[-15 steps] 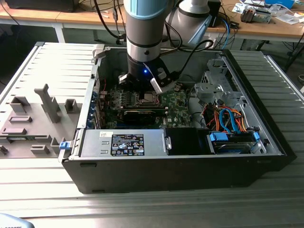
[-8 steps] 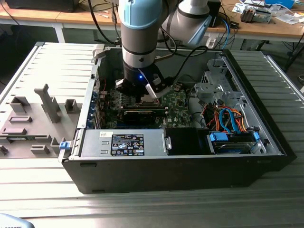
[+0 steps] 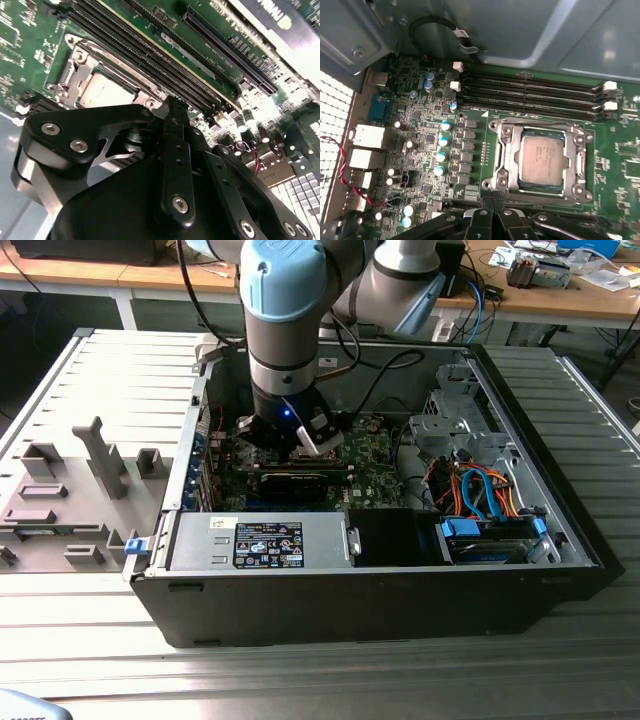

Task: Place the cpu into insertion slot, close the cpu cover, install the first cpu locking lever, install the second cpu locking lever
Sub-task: 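Install the second cpu locking lever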

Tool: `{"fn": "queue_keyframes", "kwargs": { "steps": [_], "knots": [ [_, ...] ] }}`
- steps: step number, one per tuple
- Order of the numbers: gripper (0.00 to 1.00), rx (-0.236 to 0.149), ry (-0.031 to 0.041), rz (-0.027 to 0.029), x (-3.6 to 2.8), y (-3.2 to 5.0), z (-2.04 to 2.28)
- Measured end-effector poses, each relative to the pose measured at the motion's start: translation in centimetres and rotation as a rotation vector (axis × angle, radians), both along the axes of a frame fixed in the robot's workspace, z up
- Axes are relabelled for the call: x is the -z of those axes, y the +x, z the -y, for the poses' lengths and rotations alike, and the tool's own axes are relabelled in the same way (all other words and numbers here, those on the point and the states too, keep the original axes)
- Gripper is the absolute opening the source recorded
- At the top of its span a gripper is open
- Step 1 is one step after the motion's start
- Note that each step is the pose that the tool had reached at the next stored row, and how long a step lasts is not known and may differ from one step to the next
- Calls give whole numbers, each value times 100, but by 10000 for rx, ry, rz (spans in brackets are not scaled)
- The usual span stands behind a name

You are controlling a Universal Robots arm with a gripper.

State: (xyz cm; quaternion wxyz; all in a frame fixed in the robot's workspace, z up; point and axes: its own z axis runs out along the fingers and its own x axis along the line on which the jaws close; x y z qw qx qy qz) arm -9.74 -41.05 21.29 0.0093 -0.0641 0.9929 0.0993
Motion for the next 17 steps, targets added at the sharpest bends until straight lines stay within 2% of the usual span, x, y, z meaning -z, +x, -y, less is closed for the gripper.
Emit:
{"fn": "queue_keyframes", "kwargs": {
  "steps": [5, 8, 12, 14, 17],
  "knots": [
    [11, -2, 10, -1, 80, -26, -21],
    [11, 1, 61, -1, 93, -29, -35],
    [11, -2, 123, 1, 126, -27, -88],
    [11, -1, 162, 0, 141, -28, -91],
    [11, 1, 164, -1, 146, -28, -91]
  ]
}}
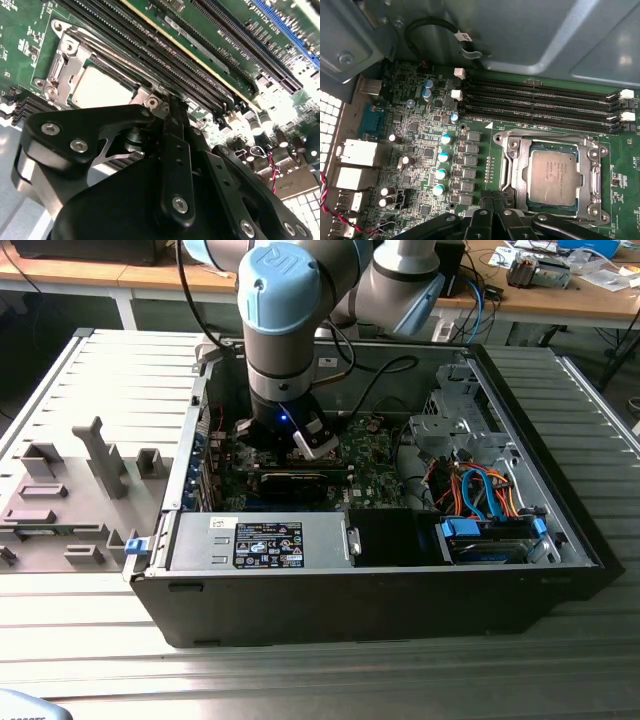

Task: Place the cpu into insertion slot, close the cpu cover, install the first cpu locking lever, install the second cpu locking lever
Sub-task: 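Install the second cpu locking lever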

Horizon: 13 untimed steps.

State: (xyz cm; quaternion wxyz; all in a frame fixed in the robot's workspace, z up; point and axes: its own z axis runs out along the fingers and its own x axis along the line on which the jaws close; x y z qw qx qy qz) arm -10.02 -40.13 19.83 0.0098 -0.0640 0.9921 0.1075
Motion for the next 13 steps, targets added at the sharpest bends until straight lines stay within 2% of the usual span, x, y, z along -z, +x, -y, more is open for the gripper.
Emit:
{"fn": "queue_keyframes", "kwargs": {
  "steps": [4, 5, 6, 8, 13],
  "knots": [
    [11, -2, -147, 0, -52, 30, -13],
    [11, -1, -165, -3, -55, 46, -20],
    [11, -1, -183, -25, -57, 91, -34],
    [11, -2, -224, -109, -57, 197, -58],
    [11, -4, -313, -242, -57, 333, -103]
  ]
}}
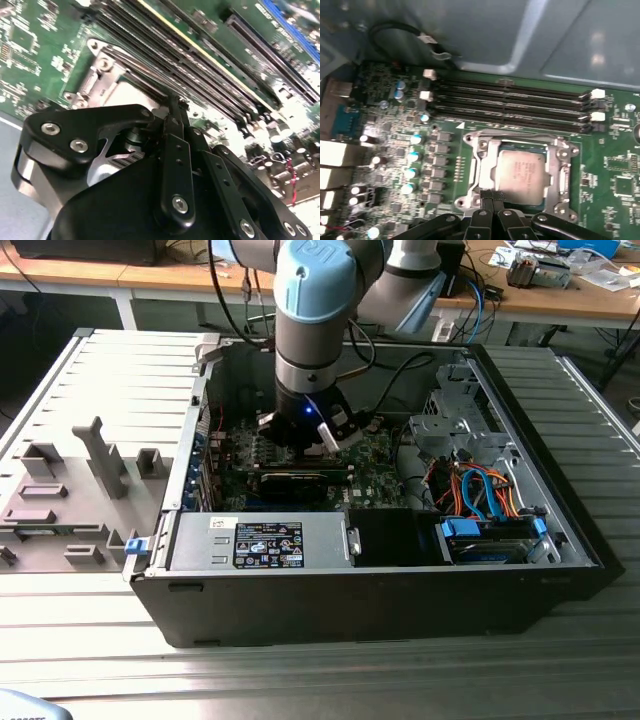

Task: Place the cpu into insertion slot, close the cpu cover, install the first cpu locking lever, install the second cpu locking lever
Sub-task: 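Install the second cpu locking lever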

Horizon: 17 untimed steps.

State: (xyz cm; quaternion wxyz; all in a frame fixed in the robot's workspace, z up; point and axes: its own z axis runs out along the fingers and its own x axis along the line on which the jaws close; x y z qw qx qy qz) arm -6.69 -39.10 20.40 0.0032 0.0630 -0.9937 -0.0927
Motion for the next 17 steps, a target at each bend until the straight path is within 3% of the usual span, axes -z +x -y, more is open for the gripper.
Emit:
{"fn": "queue_keyframes", "kwargs": {
  "steps": [2, 5, 6, 9, 15, 17],
  "knots": [
    [11, 1, -105, -26, 0, 41, -41],
    [11, 2, -404, -39, -1, 76, -90],
    [11, 2, -678, -45, -4, 92, -124],
    [11, 3, -968, -45, -24, 107, -166],
    [11, 2, -1398, -59, -152, 127, -221],
    [11, 2, -1495, -66, -192, 134, -233]
  ]
}}
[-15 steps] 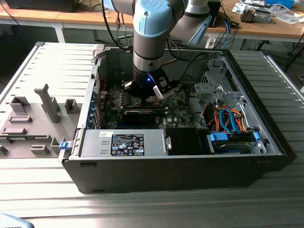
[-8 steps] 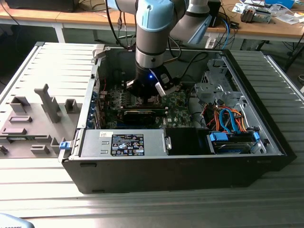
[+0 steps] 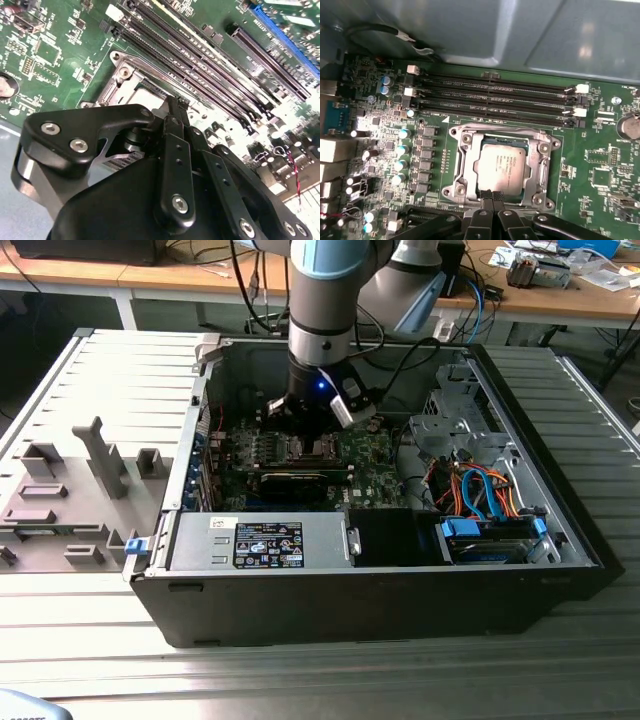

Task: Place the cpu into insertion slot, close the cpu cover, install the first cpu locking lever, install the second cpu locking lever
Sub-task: 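Install the second cpu locking lever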

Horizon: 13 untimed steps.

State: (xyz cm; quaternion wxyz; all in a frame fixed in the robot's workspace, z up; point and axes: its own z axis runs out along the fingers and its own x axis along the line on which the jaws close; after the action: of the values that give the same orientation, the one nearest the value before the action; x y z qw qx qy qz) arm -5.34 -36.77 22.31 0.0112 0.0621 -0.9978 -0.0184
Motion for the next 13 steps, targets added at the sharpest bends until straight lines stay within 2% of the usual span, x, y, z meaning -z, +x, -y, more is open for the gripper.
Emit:
{"fn": "queue_keyframes", "kwargs": {
  "steps": [2, 7, 9, 13],
  "knots": [
    [11, 0, -85, -2, -63, 4, -11],
    [11, 0, -184, -3, -170, 6, -24],
    [11, 0, -198, -2, -221, 6, -24],
    [11, 0, -198, -2, -229, 6, -24]
  ]
}}
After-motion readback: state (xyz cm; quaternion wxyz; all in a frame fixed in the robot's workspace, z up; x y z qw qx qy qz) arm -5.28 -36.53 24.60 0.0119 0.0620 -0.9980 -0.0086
